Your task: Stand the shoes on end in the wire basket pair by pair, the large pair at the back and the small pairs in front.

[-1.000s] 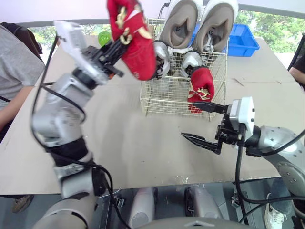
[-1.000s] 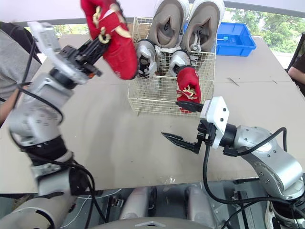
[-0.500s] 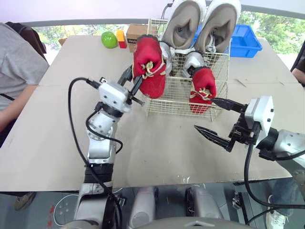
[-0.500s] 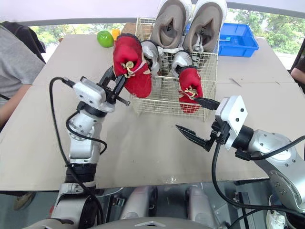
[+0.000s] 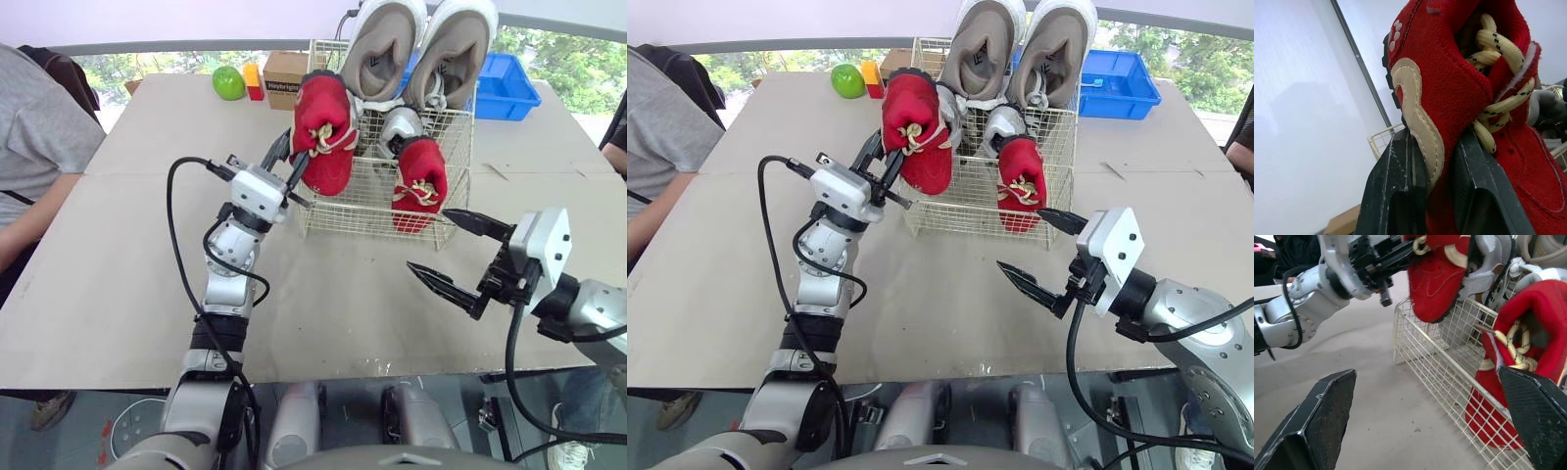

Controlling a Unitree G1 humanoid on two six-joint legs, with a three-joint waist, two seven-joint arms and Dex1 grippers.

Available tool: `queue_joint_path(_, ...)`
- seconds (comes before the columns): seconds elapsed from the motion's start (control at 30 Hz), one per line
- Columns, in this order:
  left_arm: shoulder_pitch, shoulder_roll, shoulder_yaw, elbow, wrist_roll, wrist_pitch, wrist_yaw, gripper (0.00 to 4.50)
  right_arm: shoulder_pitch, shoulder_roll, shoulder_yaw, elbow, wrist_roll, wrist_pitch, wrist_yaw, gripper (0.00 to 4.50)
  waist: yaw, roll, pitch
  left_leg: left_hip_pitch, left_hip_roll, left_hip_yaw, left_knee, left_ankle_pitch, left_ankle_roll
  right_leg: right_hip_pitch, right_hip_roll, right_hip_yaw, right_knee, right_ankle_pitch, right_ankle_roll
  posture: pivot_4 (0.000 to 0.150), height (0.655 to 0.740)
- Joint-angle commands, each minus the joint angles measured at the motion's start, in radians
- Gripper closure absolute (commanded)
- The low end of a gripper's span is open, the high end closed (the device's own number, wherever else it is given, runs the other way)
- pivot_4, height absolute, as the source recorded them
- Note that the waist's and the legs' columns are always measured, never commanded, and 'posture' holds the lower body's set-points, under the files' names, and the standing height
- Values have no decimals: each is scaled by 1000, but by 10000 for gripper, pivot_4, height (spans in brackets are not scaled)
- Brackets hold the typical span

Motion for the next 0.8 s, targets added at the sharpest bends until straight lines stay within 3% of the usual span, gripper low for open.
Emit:
queue_joint_path(0.03,-17,-2,-19,5,21,24,27,40692,6,-5,-23,-38,8,-15,-4,0,-1,0,0,0,0,0,0,0,0,0,0,0,0,0,0,1500,7400)
queue_joint_path(0.17,39,13,-35,-2,23,62,11,40692,10,-3,-24,-36,5,-19,-6,0,-3,0,0,0,0,0,0,0,0,0,0,0,0,0,0,1500,7400)
queue_joint_path(0.33,180,39,-57,-131,-52,233,-52,40692,35,-3,-27,-33,-6,-34,1,0,-4,0,0,1,1,0,0,0,0,0,0,0,0,0,0,1500,7400)
queue_joint_path(0.53,241,71,-47,-234,-137,408,-92,40692,45,0,-17,-23,-13,-51,14,0,-4,1,-1,2,1,0,0,0,0,0,0,1,0,0,-1,1500,7400)
queue_joint_path(0.57,248,79,-44,-248,-147,427,-99,31552,45,0,-15,-20,-14,-53,17,0,-5,2,-1,2,1,0,0,0,0,0,0,1,0,0,-1,1500,7400)
queue_joint_path(0.8,297,127,4,-383,-281,606,-146,432,57,-1,-9,-2,-26,-66,37,0,-5,4,-3,2,1,0,0,0,0,0,1,1,1,-1,-2,1500,7400)
